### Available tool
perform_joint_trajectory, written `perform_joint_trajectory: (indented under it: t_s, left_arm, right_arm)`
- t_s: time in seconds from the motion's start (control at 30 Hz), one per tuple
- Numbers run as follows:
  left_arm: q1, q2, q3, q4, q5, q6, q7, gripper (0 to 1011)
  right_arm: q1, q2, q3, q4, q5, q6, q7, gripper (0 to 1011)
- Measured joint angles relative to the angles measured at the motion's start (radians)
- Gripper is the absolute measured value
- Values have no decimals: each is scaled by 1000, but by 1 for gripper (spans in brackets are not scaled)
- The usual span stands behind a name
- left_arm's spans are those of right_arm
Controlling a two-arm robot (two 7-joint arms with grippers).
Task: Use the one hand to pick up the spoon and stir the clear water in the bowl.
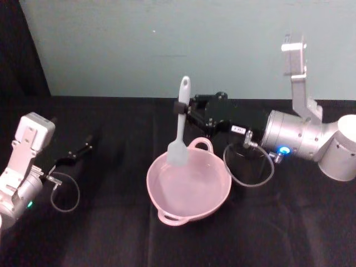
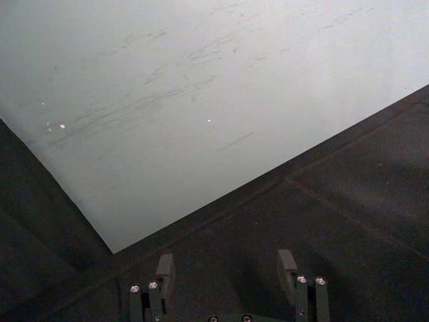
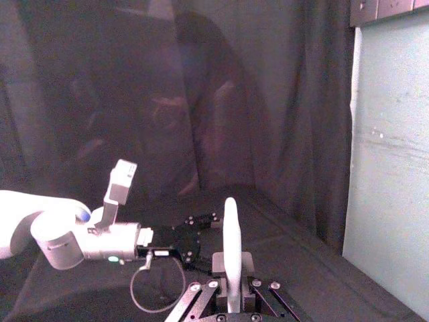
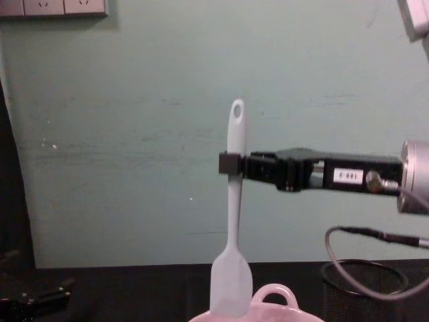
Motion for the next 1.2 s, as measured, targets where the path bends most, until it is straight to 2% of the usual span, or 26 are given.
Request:
perform_joint_trajectory:
  t_s: [0.27, 0.47, 0.6, 1.2]
  left_arm:
    - [0, 0, 0, 0, 0, 0, 0, 1005]
    - [0, 0, 0, 0, 0, 0, 0, 1005]
    - [0, 0, 0, 0, 0, 0, 0, 1005]
    - [0, 0, 0, 0, 0, 0, 0, 1005]
  right_arm:
    - [-27, -28, -11, 43, -62, -75, 6, 118]
    - [-40, -44, -12, 60, -100, -99, -2, 118]
    - [-41, -55, -8, 77, -103, -98, -1, 118]
    - [-41, -51, -9, 70, -103, -97, -3, 118]
